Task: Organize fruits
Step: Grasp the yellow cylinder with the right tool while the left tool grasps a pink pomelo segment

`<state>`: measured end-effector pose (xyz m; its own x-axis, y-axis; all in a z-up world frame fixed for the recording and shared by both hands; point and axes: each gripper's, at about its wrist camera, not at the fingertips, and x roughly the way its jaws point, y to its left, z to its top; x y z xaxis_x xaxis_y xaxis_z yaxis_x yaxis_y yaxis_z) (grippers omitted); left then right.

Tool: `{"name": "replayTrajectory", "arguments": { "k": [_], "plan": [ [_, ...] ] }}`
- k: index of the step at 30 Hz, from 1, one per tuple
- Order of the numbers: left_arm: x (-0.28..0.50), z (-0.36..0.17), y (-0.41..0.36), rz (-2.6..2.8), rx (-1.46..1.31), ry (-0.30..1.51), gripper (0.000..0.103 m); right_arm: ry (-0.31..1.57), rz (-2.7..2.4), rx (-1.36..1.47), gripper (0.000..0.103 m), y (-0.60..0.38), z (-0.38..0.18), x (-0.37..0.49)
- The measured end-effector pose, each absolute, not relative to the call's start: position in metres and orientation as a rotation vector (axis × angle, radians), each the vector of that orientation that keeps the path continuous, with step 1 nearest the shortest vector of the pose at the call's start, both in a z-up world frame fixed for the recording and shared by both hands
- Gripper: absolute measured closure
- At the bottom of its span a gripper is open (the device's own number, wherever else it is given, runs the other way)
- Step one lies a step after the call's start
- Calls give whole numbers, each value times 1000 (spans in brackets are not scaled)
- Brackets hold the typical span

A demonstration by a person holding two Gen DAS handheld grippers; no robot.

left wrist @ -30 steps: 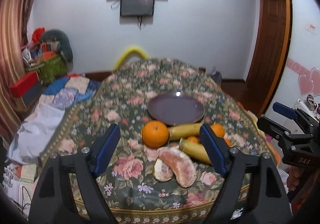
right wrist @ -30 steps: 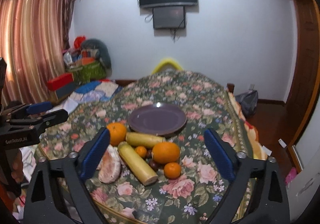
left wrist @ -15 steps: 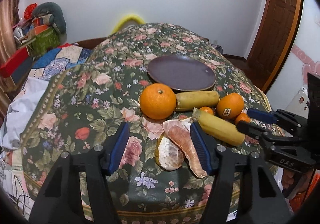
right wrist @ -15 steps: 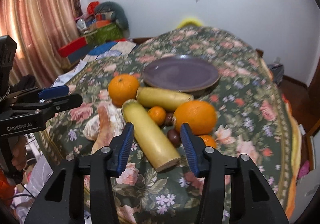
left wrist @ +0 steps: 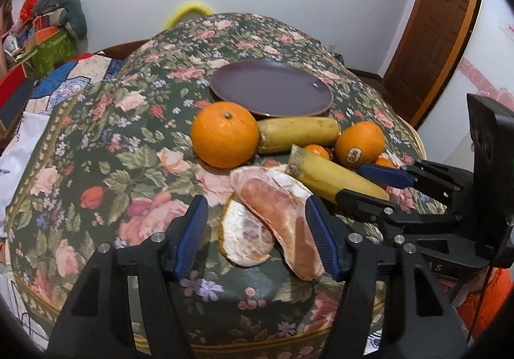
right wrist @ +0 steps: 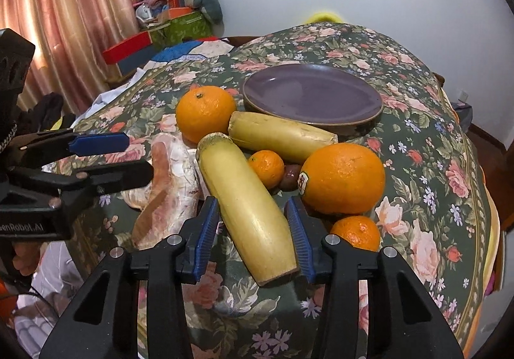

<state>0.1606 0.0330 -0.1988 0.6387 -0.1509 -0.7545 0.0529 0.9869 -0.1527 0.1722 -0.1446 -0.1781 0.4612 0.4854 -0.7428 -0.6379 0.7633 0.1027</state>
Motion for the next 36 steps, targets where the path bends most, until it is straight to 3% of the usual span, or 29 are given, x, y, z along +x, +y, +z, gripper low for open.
{"name": "replayTrajectory", "arguments": {
  "k": [19,26,36],
  "plan": [
    [155,-218,-11,-153,3,920,40,895,733,-156,63,-164,-185,168],
    [149,-219,-4,-158,26,915,61,903,727,-138,66,-169,-181,158],
    [126,-213,24,-175,-53,965,63,929,727,-155,68,-177,-175,137]
  ]
}}
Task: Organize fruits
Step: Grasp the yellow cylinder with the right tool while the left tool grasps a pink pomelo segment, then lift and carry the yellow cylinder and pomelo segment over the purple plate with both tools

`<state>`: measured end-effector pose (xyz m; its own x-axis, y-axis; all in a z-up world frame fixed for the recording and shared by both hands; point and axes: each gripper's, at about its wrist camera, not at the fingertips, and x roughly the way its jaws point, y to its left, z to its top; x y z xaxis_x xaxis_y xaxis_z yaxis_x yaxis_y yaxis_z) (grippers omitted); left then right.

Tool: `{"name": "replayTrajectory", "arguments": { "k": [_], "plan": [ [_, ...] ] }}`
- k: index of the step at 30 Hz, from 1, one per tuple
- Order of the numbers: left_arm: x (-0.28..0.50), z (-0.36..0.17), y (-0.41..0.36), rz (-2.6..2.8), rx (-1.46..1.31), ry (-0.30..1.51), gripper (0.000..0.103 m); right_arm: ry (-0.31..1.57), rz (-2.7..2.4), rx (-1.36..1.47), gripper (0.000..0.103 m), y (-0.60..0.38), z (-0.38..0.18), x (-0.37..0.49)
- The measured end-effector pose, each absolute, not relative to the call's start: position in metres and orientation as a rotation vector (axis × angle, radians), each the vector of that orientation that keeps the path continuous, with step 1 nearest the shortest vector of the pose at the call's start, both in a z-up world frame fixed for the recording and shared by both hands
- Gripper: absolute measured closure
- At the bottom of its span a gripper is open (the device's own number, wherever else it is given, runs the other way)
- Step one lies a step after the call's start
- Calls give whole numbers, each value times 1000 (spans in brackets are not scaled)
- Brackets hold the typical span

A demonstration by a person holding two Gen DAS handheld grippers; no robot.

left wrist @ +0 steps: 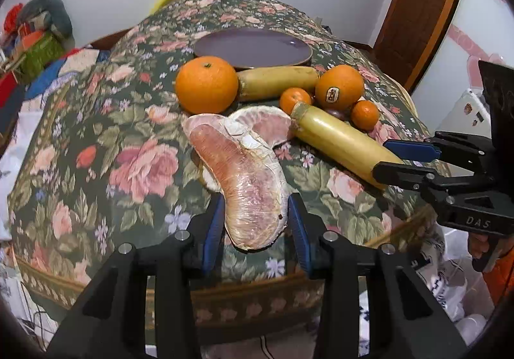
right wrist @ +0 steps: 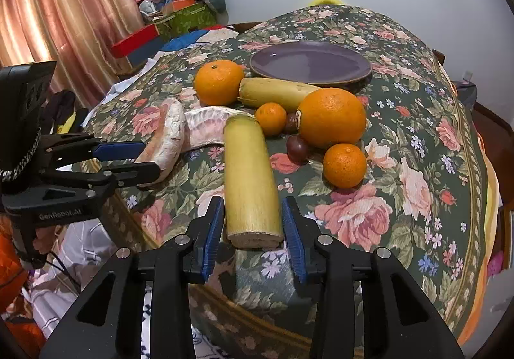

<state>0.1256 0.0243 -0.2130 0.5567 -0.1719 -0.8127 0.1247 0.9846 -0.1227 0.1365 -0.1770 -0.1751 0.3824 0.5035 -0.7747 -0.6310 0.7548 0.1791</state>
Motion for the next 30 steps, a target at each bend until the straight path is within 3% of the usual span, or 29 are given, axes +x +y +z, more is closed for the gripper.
{"name": "replayTrajectory", "arguments": {
  "k": [15,30],
  "plan": [
    [150,-221,20,-122,-111,1011,53,942,714,-211,66,-149,-186,163],
    [143,-201,23,-84,-85,924,60,902,680,-152,69,-156,-176,153]
  ]
}}
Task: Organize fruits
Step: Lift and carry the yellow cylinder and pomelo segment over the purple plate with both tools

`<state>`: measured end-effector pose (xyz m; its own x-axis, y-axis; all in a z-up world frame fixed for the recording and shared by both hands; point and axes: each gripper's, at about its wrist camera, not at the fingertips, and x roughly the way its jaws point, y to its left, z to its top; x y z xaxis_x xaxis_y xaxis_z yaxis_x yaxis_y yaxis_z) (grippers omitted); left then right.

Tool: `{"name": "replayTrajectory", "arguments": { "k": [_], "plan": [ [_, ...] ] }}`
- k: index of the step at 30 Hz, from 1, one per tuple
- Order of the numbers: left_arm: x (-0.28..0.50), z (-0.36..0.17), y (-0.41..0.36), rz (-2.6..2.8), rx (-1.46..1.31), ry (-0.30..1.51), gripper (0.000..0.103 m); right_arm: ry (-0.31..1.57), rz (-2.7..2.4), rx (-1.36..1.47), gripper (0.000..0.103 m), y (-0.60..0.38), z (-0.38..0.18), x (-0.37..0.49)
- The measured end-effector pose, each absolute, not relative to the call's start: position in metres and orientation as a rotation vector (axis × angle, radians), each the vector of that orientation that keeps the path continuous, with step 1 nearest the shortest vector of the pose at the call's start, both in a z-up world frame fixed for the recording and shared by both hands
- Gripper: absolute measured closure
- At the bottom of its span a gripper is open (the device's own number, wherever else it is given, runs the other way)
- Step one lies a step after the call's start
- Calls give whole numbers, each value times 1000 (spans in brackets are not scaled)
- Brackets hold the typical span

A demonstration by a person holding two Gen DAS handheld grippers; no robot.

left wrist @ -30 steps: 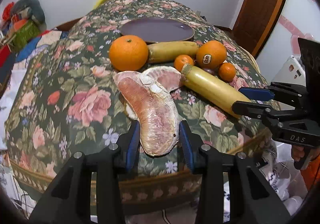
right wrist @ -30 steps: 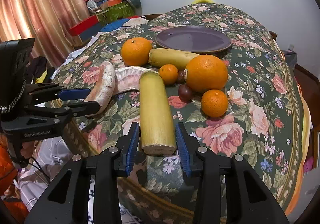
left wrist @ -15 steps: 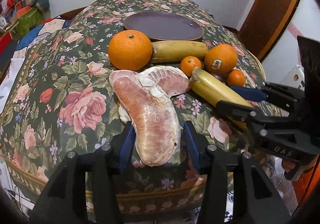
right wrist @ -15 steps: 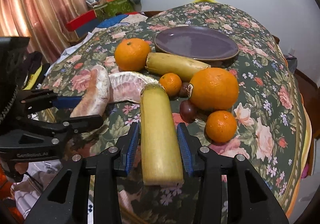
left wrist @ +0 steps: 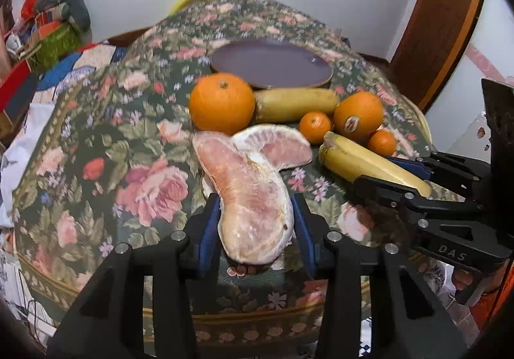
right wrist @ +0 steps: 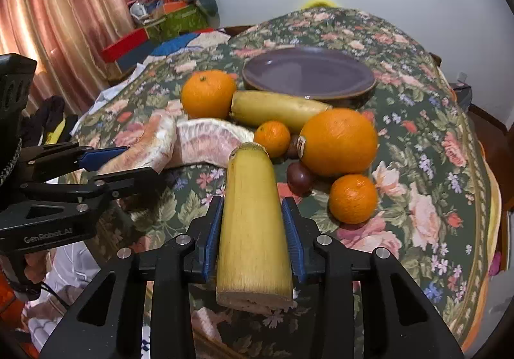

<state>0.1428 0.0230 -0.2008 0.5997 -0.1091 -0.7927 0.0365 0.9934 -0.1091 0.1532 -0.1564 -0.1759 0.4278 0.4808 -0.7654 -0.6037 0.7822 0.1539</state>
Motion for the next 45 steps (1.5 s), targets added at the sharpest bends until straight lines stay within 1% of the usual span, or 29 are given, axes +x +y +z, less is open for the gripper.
{"name": "replayTrajectory", "arguments": {
  "k": [5,6,9,23,32,45],
  "plan": [
    [141,-183,19,-98,-72,879,63,855,674,-134,69,-160,-159,150],
    [141,-180,19,-102,-75,871,68,844,671,-130,69,-162,-156,149],
    [142,-173,19,-103,-75,849,73,817,666,-117,69,-165,-146,150],
    [156,-151,28,-104,-88,790,79,745,615,-67,69,-182,-121,168],
    [179,-133,30,-114,-83,746,80,702,587,-48,69,-189,-107,193],
    [236,-115,39,-116,-82,697,80,662,570,-53,69,-179,-98,241]
  ]
}}
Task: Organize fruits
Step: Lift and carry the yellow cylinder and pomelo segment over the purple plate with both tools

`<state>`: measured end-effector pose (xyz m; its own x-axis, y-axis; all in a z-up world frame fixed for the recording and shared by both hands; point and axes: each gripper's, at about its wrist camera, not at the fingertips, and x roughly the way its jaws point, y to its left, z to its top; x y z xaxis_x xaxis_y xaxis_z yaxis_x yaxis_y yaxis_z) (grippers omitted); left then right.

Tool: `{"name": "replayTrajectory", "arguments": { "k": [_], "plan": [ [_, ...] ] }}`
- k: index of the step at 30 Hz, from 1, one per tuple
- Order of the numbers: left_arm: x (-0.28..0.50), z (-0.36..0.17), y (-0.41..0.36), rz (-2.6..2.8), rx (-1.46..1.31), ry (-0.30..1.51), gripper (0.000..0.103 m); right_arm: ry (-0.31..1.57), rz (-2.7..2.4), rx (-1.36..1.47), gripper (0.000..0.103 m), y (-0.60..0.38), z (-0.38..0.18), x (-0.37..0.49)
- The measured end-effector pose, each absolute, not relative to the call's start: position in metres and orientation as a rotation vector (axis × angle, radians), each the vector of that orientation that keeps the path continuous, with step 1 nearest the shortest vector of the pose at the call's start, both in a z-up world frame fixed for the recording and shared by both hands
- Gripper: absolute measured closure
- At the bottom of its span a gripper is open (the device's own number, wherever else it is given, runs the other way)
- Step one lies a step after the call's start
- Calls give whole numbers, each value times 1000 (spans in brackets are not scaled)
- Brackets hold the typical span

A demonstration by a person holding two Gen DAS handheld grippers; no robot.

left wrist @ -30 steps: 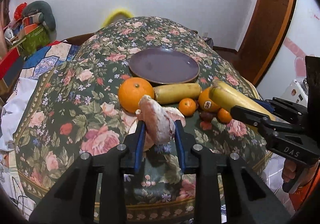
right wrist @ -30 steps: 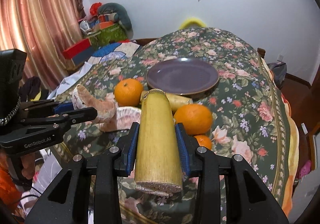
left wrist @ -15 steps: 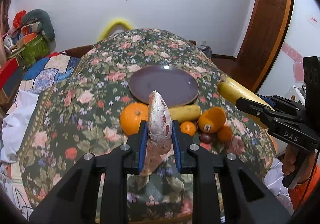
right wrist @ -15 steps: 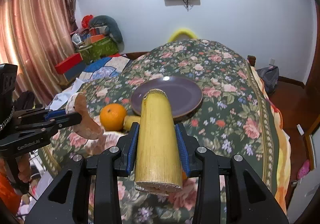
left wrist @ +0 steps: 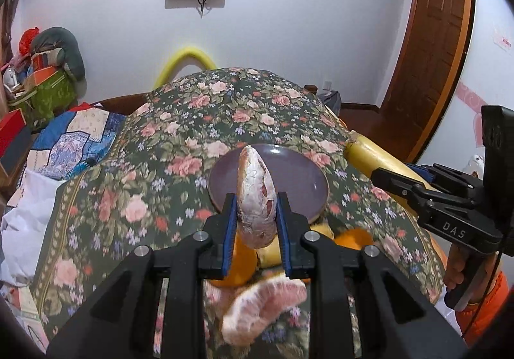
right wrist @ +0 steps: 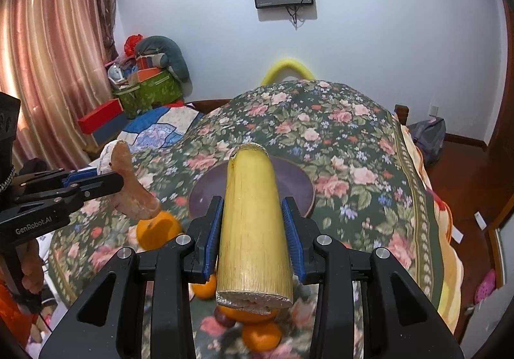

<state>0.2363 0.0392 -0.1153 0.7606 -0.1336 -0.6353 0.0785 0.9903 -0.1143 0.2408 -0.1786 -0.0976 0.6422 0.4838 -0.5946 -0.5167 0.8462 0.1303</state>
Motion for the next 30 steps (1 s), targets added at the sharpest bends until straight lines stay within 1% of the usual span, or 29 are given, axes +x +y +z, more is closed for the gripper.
{"name": "replayTrajectory", "arguments": {
  "k": [6,13,24,30],
  "plan": [
    [267,-118,42,-119,-73,703,80,660,559,-70,69,-171,-103,267],
    [309,-135,47,-106,-72,740,80,692,542,-90,69,-163,-119,301],
    [366,-175,41,-82,-34,846,80,833,567,-123,69,-148,-161,350],
    [378,-177,25,-96,13,852,79,894,571,-132,69,-144,-179,365]
  ]
}}
